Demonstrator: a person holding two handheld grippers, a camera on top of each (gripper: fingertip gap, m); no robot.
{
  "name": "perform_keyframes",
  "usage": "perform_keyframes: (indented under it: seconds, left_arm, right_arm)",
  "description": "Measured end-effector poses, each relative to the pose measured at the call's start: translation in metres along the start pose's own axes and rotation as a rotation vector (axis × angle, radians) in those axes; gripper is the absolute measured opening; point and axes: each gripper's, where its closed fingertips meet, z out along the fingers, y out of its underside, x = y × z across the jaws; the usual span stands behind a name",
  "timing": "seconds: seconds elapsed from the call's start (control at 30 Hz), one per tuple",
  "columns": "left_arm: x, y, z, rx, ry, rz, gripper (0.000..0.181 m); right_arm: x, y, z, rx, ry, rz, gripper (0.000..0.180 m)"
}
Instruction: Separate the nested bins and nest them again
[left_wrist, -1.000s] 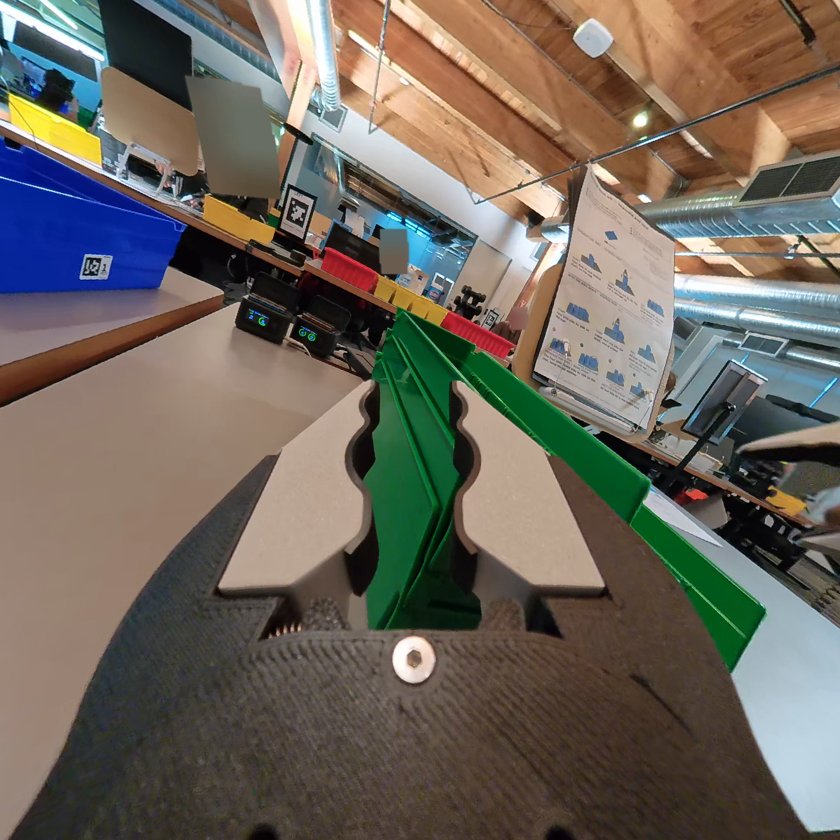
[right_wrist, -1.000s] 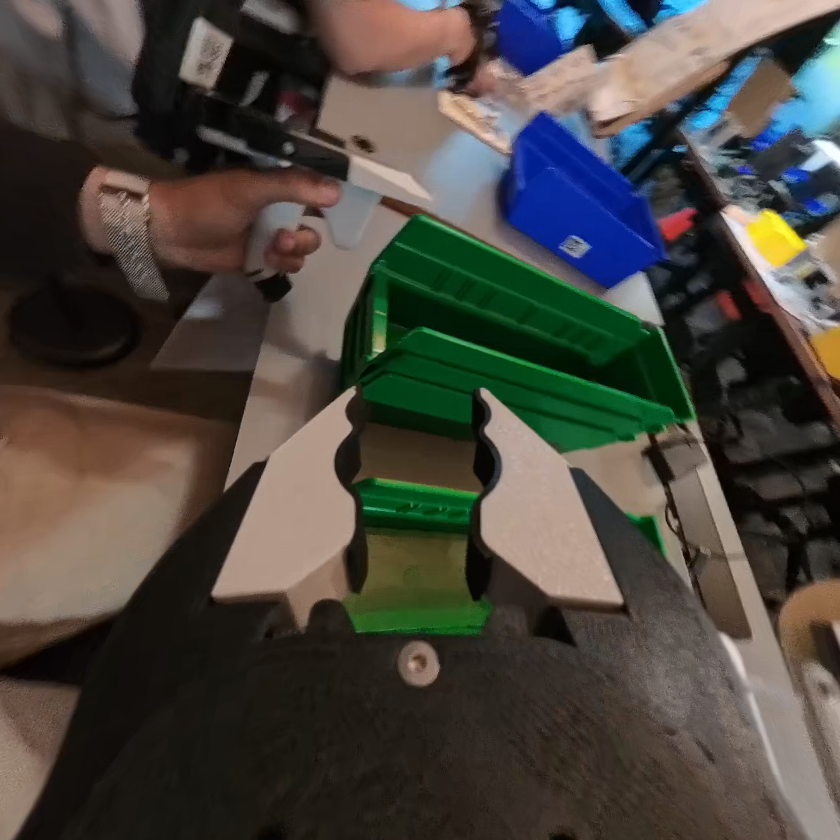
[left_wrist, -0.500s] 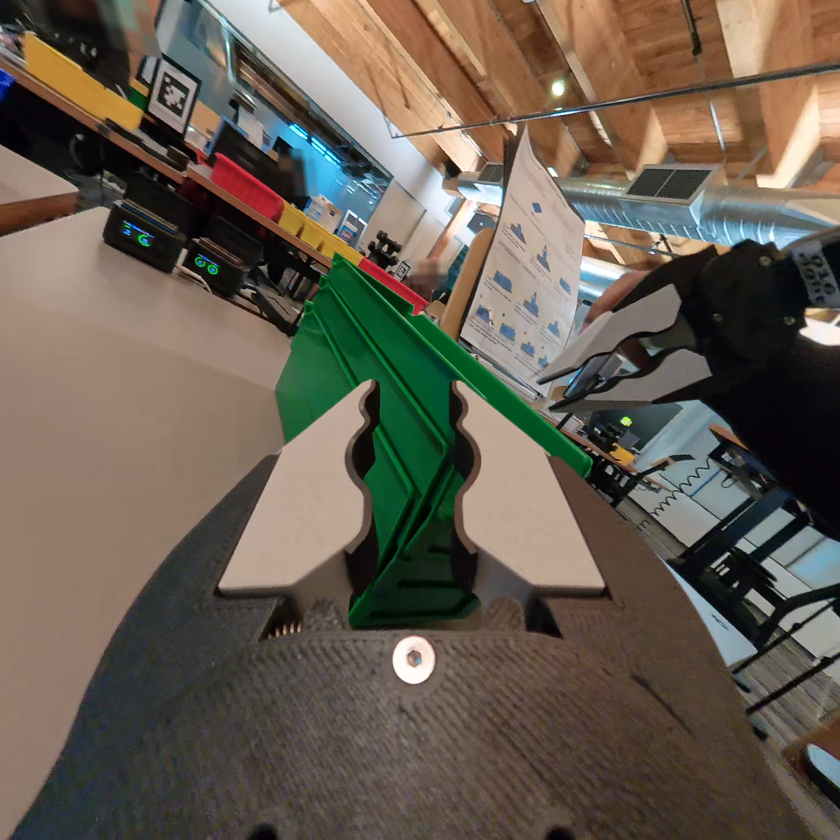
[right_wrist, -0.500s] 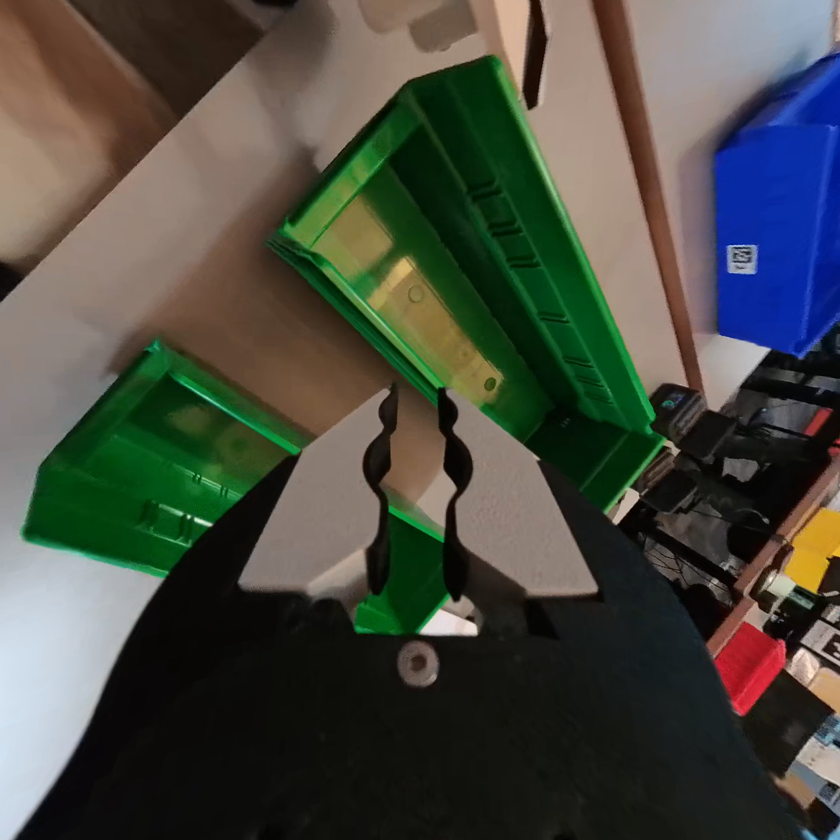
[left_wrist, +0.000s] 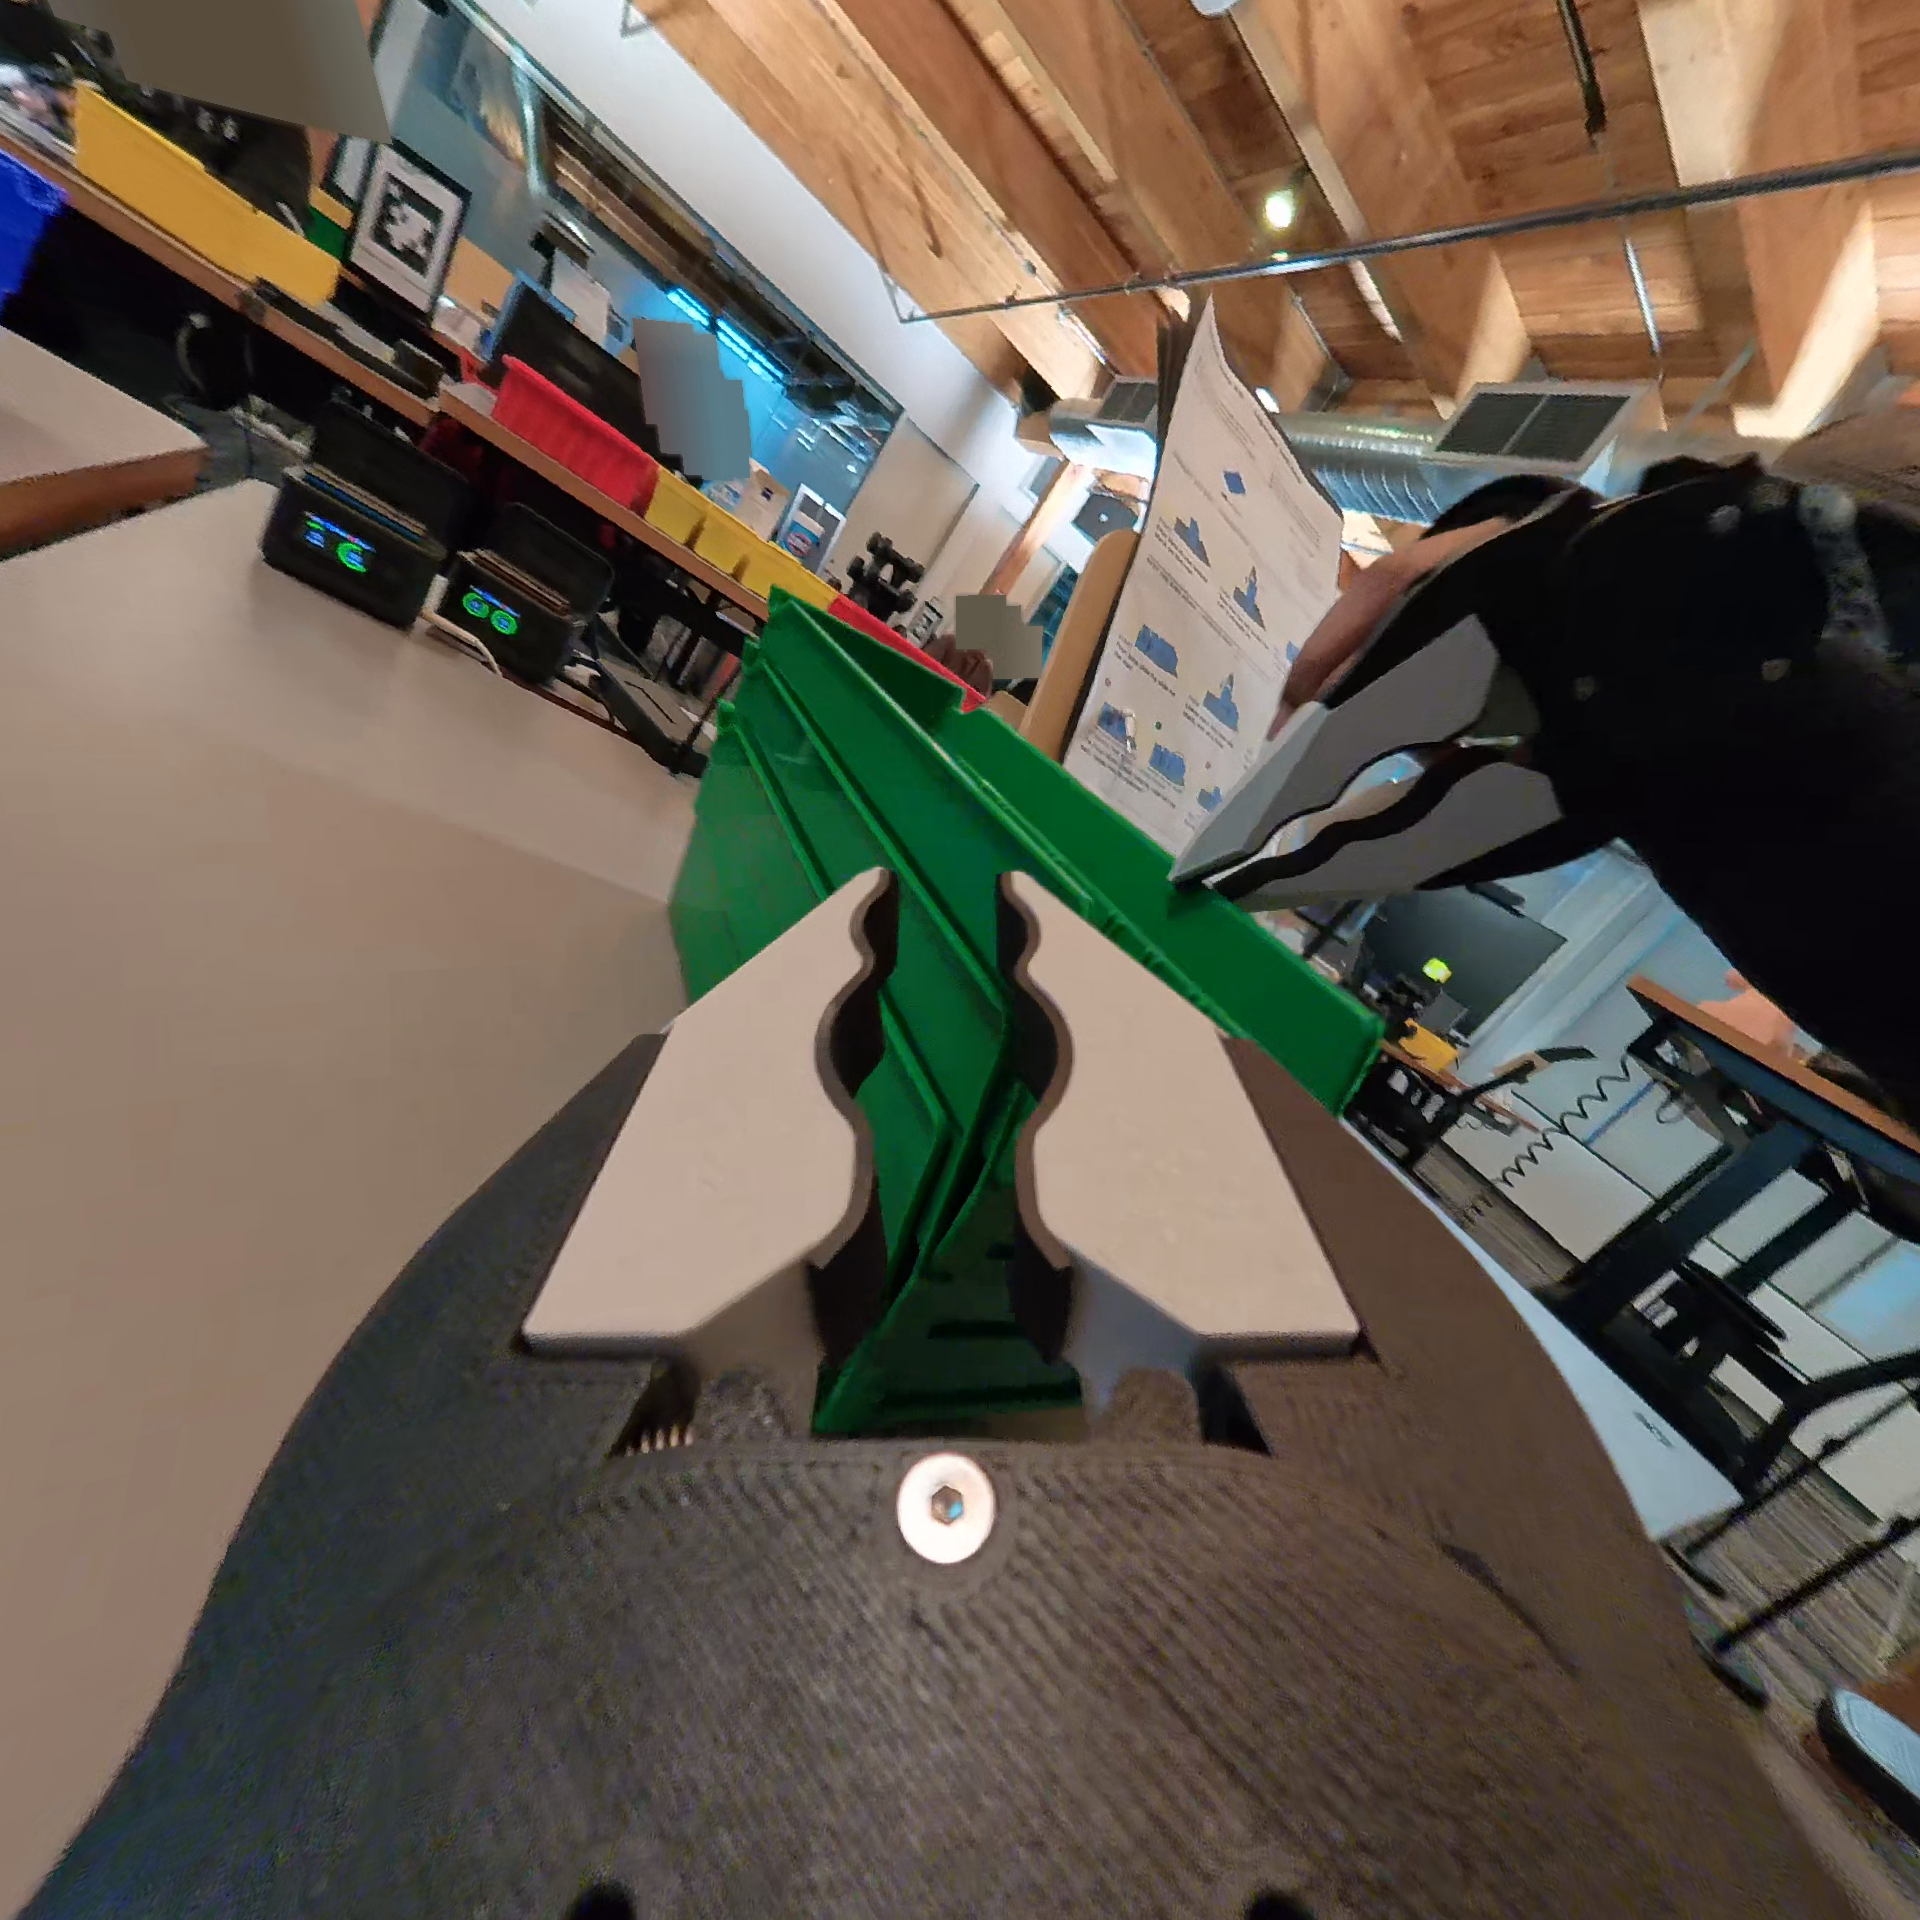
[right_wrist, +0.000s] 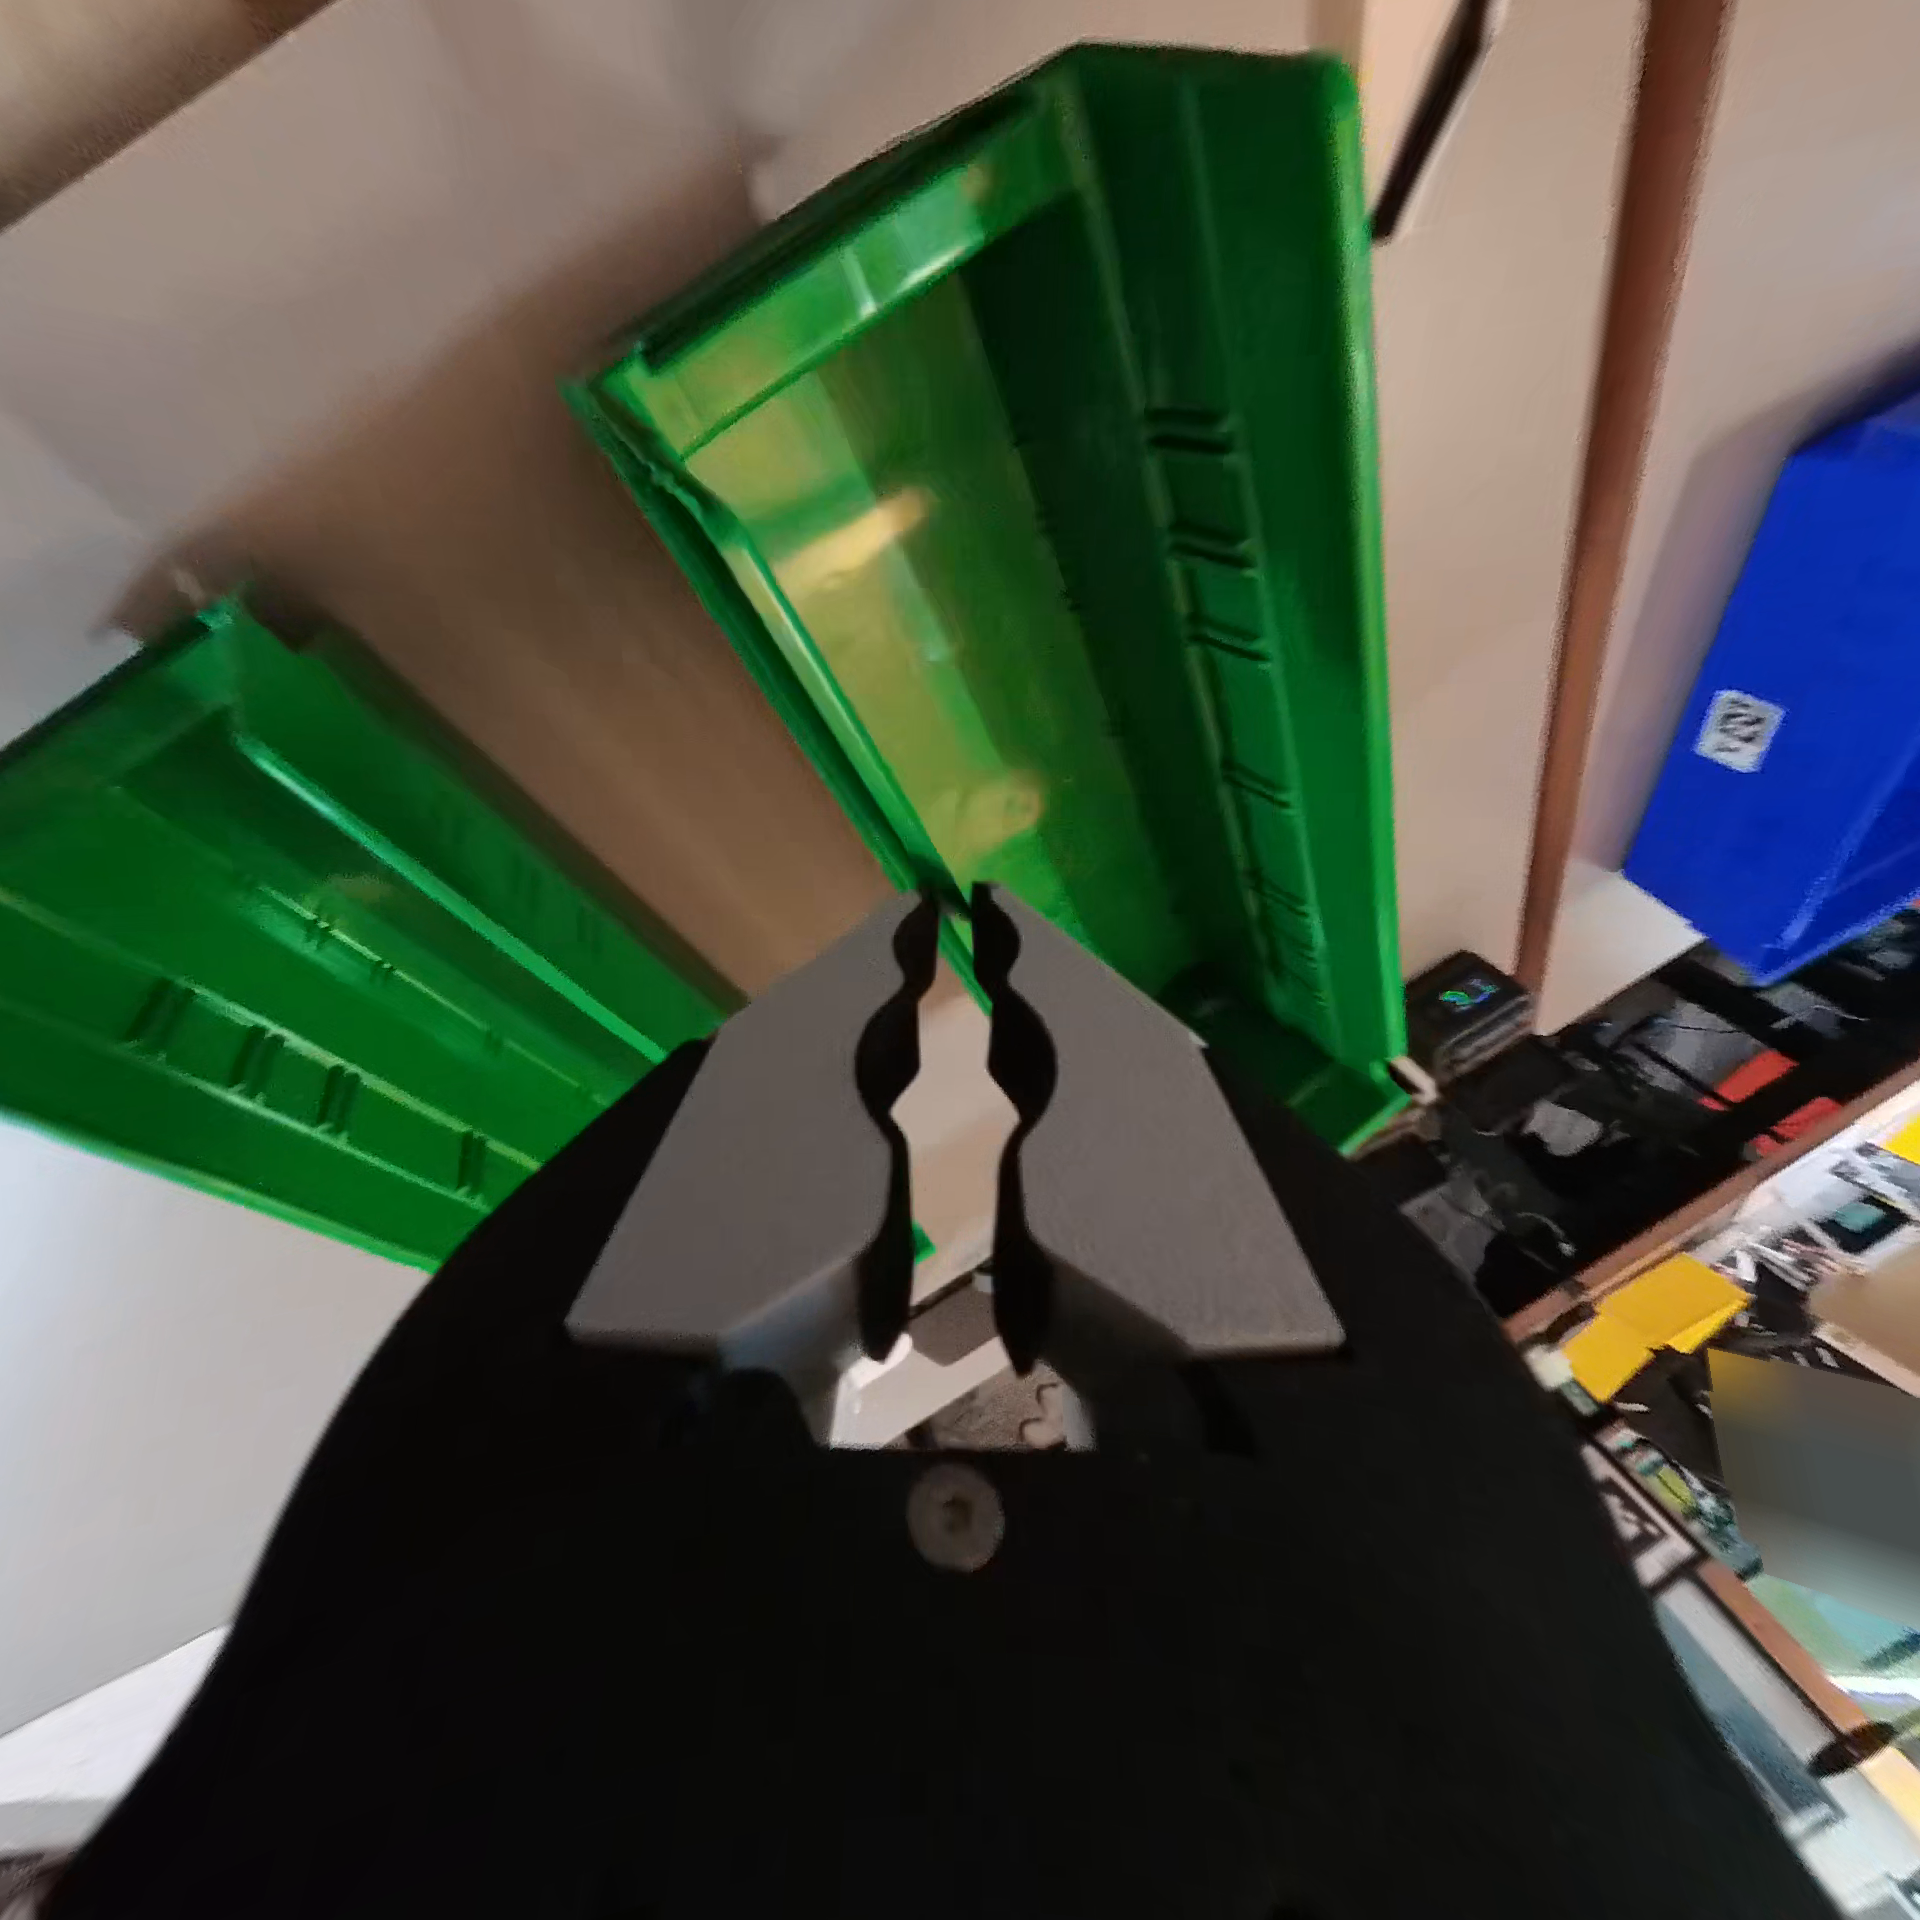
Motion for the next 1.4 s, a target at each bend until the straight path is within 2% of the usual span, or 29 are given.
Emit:
perform_keyframes:
  seconds: [0.13, 0.27, 0.3, 0.53, 0.67, 0.77, 0.87, 1.03, 1.23, 1.4]
  left_arm:
    - [-0.001, 0.0, -0.001, -0.009, 0.006, -0.007, 0.018]
    - [0.0, 0.0, -0.003, -0.014, -0.009, 0.015, 0.021]
    - [0.003, -0.001, -0.004, -0.011, 0.006, 0.02, 0.03]
    - [0.003, 0.0, -0.015, -0.043, 0.006, -0.021, 0.045]
    - [-0.001, 0.02, -0.017, -0.183, 0.027, -0.089, 0.069]
    - [0.005, 0.032, -0.025, -0.291, 0.108, -0.166, 0.082]
    - [0.001, 0.046, -0.033, -0.397, 0.13, -0.236, 0.077]
    - [-0.032, 0.078, -0.033, -0.536, -0.104, -0.137, 0.047]
    - [-0.03, 0.087, -0.034, -0.577, -0.07, -0.258, 0.044]
    - [-0.019, 0.095, -0.032, -0.631, -0.032, -0.214, 0.046]
  right_arm:
    - [0.013, -0.008, -0.016, 0.065, 0.011, 0.088, 0.005]
    - [0.006, -0.004, -0.01, 0.041, 0.032, 0.081, 0.005]
    - [0.006, -0.004, -0.009, 0.043, 0.046, 0.087, 0.005]
    - [-0.005, -0.003, -0.001, 0.077, 0.077, 0.13, 0.004]
    - [-0.016, 0.001, 0.003, 0.071, 0.071, 0.128, 0.004]
    - [-0.018, 0.002, 0.003, 0.073, 0.081, 0.129, 0.004]
    - [-0.02, 0.003, 0.002, 0.074, 0.087, 0.132, 0.005]
    - [-0.021, 0.004, 0.002, 0.062, 0.098, 0.135, 0.006]
    - [-0.015, -0.002, -0.014, 0.086, 0.12, 0.202, 0.011]
    - [0.004, -0.047, -0.044, 0.269, 0.163, 0.37, 0.013]
